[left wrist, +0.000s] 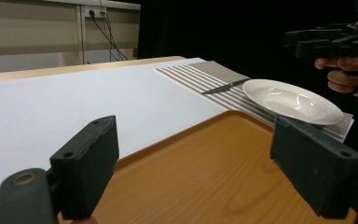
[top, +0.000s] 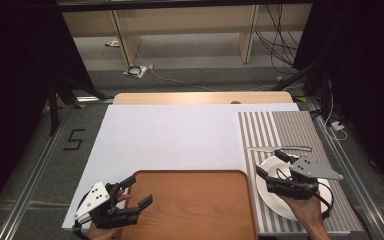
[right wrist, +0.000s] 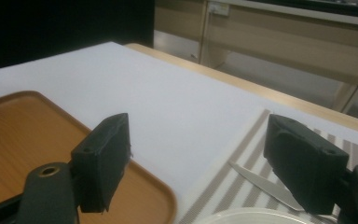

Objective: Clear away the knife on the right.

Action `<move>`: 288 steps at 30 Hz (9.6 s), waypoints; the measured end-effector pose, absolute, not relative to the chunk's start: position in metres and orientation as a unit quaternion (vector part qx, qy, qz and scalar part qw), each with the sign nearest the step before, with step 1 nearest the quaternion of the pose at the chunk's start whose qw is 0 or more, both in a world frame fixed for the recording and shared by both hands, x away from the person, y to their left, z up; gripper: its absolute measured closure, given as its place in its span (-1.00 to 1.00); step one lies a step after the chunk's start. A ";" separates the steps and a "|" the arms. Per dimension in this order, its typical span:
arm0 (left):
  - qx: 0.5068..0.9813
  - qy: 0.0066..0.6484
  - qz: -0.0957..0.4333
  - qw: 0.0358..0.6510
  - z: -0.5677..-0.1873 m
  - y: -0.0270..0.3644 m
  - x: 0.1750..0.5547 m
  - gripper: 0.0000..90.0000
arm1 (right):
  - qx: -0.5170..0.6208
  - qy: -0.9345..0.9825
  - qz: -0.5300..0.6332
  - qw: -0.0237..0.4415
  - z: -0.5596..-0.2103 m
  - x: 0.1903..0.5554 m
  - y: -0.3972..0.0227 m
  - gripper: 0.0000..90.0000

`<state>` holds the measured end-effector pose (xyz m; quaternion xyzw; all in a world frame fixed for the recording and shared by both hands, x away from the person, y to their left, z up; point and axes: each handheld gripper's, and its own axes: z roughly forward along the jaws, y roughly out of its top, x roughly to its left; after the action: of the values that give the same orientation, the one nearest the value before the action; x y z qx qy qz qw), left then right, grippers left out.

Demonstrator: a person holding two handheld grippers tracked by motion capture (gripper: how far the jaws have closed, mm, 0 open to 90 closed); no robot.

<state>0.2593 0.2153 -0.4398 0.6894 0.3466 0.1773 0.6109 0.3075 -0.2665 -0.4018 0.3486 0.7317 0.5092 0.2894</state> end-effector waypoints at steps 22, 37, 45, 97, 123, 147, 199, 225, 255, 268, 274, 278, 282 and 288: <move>0.689 0.350 0.178 0.609 -0.440 0.215 0.260 -0.66 | 0.414 0.785 0.365 0.281 -0.392 0.364 -0.315 -0.47; 0.687 0.352 0.176 0.611 -0.441 0.216 0.260 -0.66 | 0.428 0.823 0.255 0.272 -0.390 0.397 -0.325 -0.45; 0.689 0.352 0.177 0.609 -0.441 0.216 0.260 -0.66 | 0.438 0.830 0.228 0.261 -0.387 0.411 -0.334 -0.44; 0.687 0.353 0.177 0.610 -0.441 0.217 0.260 -0.66 | 0.435 0.893 -0.007 0.114 -0.438 0.516 -0.325 -0.16; 0.687 0.353 0.175 0.611 -0.441 0.217 0.260 -0.66 | 0.423 0.901 -0.029 0.089 -0.450 0.525 -0.322 0.08; 0.688 0.352 0.176 0.610 -0.441 0.217 0.260 -0.66 | 0.398 0.915 -0.029 0.064 -0.449 0.523 -0.317 0.60; 0.688 0.351 0.177 0.610 -0.441 0.216 0.259 -0.66 | 0.366 0.841 0.382 0.113 -0.359 0.416 -0.273 0.79; 0.686 0.348 0.181 0.613 -0.439 0.217 0.258 -0.66 | 0.276 0.881 0.380 0.052 -0.362 0.341 -0.198 0.79; 0.685 0.348 0.181 0.614 -0.439 0.218 0.258 -0.66 | 0.255 0.916 0.311 -0.011 -0.405 0.312 -0.169 0.79; 0.685 0.348 0.182 0.614 -0.439 0.218 0.258 -0.66 | 0.238 0.935 0.260 -0.030 -0.419 0.297 -0.154 0.79; 0.685 0.347 0.182 0.614 -0.439 0.218 0.257 -0.66 | 0.223 0.945 0.235 -0.041 -0.426 0.290 -0.148 0.79; 0.685 0.347 0.182 0.614 -0.439 0.218 0.257 -0.66 | 0.215 0.950 0.220 -0.047 -0.431 0.287 -0.145 0.79; 0.685 0.347 0.182 0.614 -0.439 0.218 0.257 -0.66 | 0.215 0.954 0.202 -0.052 -0.436 0.287 -0.143 0.79; 0.685 0.347 0.182 0.614 -0.439 0.217 0.257 -0.66 | 0.214 0.958 0.182 -0.055 -0.438 0.284 -0.141 0.79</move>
<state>0.2573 0.2174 -0.4387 0.6851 0.3468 0.1820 0.6142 0.2844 -0.1412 -0.4384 0.2136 0.9583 0.1815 -0.0550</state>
